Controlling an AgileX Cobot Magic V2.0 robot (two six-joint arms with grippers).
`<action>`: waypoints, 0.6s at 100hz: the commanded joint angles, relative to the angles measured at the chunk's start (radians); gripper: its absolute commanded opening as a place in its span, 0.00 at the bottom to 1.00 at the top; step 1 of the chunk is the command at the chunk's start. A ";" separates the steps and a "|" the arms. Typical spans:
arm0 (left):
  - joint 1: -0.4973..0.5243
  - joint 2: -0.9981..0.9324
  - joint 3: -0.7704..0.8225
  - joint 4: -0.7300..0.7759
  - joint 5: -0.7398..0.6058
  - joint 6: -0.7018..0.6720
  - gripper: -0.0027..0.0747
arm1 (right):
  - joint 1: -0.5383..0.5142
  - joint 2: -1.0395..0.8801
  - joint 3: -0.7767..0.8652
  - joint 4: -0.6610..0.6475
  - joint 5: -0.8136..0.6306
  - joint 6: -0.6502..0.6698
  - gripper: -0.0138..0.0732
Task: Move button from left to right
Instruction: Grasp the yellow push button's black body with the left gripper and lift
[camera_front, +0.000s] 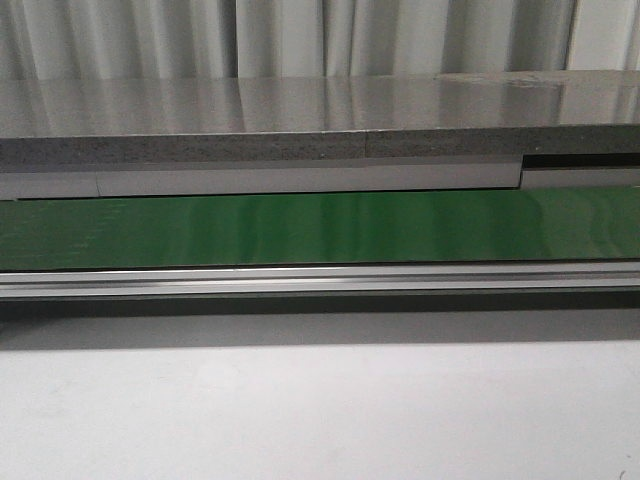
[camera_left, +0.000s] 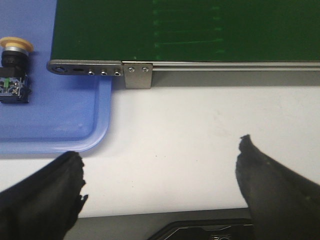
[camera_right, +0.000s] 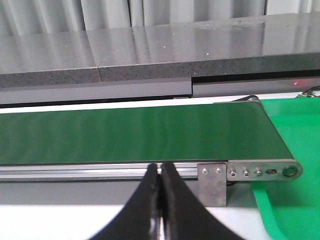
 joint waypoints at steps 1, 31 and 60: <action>-0.004 0.004 -0.042 -0.001 -0.028 -0.005 0.89 | 0.003 -0.020 -0.015 -0.010 -0.080 0.000 0.08; -0.001 0.101 -0.213 0.180 0.035 -0.082 0.89 | 0.003 -0.020 -0.015 -0.010 -0.080 0.000 0.08; 0.116 0.294 -0.415 0.311 0.101 -0.125 0.89 | 0.003 -0.020 -0.015 -0.010 -0.080 0.000 0.08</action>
